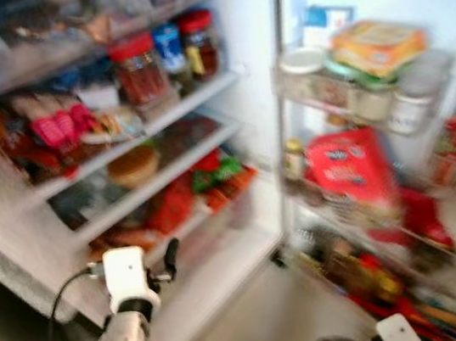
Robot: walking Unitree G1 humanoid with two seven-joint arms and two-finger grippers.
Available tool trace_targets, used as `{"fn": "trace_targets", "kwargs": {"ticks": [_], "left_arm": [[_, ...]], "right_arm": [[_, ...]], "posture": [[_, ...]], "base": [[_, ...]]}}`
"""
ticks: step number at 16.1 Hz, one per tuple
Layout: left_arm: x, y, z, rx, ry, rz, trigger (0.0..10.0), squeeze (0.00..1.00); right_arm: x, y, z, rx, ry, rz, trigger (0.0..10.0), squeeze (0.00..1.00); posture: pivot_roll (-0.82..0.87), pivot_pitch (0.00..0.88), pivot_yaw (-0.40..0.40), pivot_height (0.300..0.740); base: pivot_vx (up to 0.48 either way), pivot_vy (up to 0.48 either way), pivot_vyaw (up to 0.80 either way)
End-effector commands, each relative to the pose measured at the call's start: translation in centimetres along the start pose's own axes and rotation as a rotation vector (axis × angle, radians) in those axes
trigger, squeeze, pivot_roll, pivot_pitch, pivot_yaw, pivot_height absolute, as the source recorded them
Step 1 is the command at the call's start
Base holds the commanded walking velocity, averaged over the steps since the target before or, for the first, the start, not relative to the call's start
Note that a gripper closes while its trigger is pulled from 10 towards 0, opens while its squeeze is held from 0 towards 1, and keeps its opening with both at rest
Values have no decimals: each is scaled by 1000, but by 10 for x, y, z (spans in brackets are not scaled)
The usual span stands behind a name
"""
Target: Restocking fridge
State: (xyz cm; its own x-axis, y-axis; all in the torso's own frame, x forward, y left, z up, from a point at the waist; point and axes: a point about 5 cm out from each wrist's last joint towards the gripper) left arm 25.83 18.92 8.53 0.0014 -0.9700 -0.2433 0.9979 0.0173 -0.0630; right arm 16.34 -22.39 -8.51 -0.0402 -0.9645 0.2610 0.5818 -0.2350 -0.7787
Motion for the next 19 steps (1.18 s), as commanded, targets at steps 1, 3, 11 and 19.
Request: {"fn": "trace_targets", "kwargs": {"ticks": [1,3,11,19], "left_arm": [[-11,-3,-6,-28,4,25,10000,0],[-19,-6,-22,-85,36,39,10000,0],[-47,-54,-141,-616,-148,235,10000,0],[-17,-86,-178,-852,-132,163,10000,0]], "right_arm": [[-4,0,0,2,0,16,10000,0],[-4,0,1,3,-3,19,10000,0],[-4,1,4,5,16,27,10000,0],[-6,1,6,6,22,33,10000,0]], "posture": [[-24,0,26,622],[-20,0,23,622],[-18,0,19,622],[-22,0,20,622]], "base": [[-311,0,0],[-137,0,0],[0,0,0],[0,369,0]]}}
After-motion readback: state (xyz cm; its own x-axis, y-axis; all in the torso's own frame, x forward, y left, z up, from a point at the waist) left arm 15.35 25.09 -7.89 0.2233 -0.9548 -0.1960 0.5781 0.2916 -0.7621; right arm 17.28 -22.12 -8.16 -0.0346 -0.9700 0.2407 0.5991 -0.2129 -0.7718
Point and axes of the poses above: a point about 5 cm out from each wrist's last joint towards the gripper, its own y axis pointing out of the wrist towards the gripper, its own z axis along the axis of the wrist's last joint, x = y × z, and after that the axes turned 13 degrees about y, right-handed
